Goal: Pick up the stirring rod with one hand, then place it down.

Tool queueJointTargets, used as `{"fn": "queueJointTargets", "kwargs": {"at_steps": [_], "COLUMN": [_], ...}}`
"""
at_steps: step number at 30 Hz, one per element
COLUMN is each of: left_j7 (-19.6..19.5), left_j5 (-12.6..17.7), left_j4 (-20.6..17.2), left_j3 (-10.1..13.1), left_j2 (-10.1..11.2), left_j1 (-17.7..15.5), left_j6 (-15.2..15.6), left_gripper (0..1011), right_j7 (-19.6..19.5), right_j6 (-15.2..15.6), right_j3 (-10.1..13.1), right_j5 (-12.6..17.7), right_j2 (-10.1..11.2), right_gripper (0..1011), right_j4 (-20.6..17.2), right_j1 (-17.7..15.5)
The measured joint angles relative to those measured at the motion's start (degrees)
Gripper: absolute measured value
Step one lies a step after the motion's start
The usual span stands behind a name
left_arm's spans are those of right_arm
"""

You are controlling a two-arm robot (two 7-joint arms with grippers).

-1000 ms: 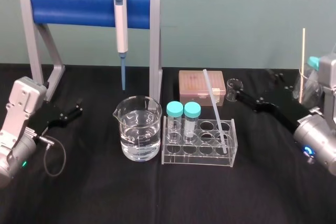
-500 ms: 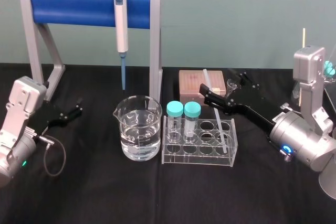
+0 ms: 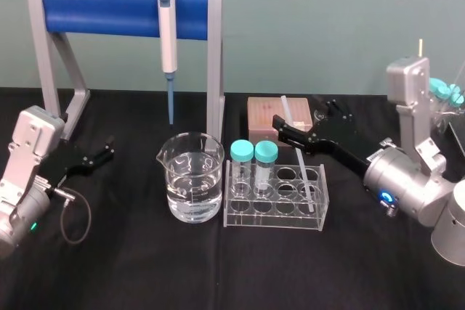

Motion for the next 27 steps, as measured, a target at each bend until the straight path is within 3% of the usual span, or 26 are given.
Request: {"fn": "queueJointTargets", "kwargs": {"at_steps": [11, 27], "left_j7": [0.00, 0.00], "left_j5": [0.00, 0.00], "left_j4": [0.00, 0.00], "left_j3": [0.00, 0.00], "left_j2": [0.00, 0.00], "left_j1": [0.00, 0.00], "left_j6": [0.00, 0.00], "left_gripper": [1000, 1001], "right_j7": [-0.39, -0.27], "right_j6": [3.39, 5.54], "right_j3": [-0.09, 0.42], "right_j5": [-2.01, -4.61], "right_j2": [-2.38, -4.57], "right_gripper": [1003, 1003], "right_j4": [2.64, 5.78], "right_j1": [2.30, 3.13]}}
